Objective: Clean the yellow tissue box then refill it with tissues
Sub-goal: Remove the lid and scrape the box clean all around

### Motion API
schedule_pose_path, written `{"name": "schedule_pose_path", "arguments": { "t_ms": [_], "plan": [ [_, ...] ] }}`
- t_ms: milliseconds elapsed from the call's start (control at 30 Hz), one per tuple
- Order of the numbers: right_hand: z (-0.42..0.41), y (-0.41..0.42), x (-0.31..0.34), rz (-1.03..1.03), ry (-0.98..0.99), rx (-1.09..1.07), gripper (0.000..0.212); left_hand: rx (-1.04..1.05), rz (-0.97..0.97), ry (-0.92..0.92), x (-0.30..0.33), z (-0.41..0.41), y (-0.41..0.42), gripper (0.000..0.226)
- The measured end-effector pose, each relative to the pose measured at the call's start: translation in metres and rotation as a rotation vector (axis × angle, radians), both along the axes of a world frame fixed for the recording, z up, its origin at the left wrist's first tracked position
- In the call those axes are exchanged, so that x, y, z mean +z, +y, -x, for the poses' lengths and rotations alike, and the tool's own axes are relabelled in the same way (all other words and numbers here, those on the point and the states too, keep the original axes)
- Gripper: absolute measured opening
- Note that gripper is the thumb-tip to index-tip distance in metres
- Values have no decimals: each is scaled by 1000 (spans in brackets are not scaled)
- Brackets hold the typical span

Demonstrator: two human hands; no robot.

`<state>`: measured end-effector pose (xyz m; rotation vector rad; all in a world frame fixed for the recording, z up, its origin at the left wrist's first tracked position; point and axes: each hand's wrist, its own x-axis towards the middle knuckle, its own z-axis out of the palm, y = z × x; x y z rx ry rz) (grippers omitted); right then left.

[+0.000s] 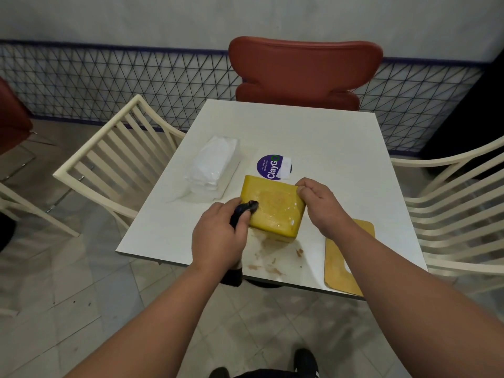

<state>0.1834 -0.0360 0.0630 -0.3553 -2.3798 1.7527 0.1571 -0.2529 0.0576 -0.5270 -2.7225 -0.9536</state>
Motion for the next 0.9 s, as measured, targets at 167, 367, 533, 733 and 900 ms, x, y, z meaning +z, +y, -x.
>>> {"name": "schedule_pose_path", "arguments": {
  "t_ms": [167, 367, 533, 733, 900],
  "plan": [
    [0, 0, -2, 2, 1, -2, 25, 39, 22, -47, 7, 11, 19, 38],
    [3, 2, -3, -1, 7, -38, 26, 20, 32, 43, 1, 2, 17, 30],
    [2, 0, -2, 7, 6, -22, 26, 34, 42, 94, 6, 11, 26, 26],
    [4, 3, -2, 6, 7, -55, 28, -9, 66, 99, 15, 27, 42, 26],
    [6, 3, -2, 8, 6, -34, 22, -92, 74, 161, -1, -2, 17, 29]
  ]
}}
